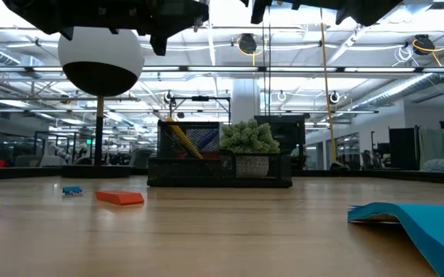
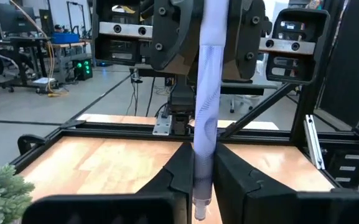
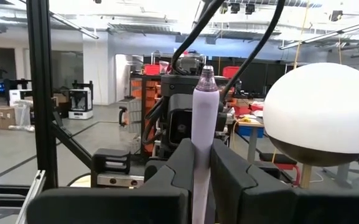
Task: Pick and place office supplies into organizer
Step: Put the purple pen into the desk organizer
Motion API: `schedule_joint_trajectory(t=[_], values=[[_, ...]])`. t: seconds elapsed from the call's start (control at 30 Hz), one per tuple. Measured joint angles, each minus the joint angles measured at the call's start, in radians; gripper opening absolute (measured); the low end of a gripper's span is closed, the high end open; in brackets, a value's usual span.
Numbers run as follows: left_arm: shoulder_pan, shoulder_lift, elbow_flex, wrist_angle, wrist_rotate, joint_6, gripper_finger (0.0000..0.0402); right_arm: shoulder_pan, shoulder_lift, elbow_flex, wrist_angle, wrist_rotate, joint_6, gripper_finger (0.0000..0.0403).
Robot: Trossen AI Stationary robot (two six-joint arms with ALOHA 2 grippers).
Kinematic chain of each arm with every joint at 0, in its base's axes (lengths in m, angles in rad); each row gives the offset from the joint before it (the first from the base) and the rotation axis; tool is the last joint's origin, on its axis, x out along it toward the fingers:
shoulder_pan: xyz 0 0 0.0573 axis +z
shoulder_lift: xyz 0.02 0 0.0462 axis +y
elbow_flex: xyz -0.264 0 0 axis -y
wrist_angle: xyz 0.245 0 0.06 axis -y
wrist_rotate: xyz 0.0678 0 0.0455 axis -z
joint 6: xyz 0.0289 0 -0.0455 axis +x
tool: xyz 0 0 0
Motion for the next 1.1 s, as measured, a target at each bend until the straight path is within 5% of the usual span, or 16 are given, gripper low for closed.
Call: schedule_joint_trajectory(t=[0.4, 0.8, 1.1], values=[[0.002, 0.001, 0.000, -0.010, -0.016, -0.015, 0.0041, 0.001, -0.001, 0.000, -0.053, 0.066, -0.005, 0.0121], [0.002, 0.001, 0.000, -0.014, -0.005, -0.049, 0.0041, 0.006, -0.007, 0.000, -0.177, 0.076, -0.152, 0.0128], [0.002, 0.000, 0.000, -0.033, 0.015, -0.059, 0.0041, 0.074, -0.064, 0.000, -0.300, 0.379, -0.299, 0.0127]])
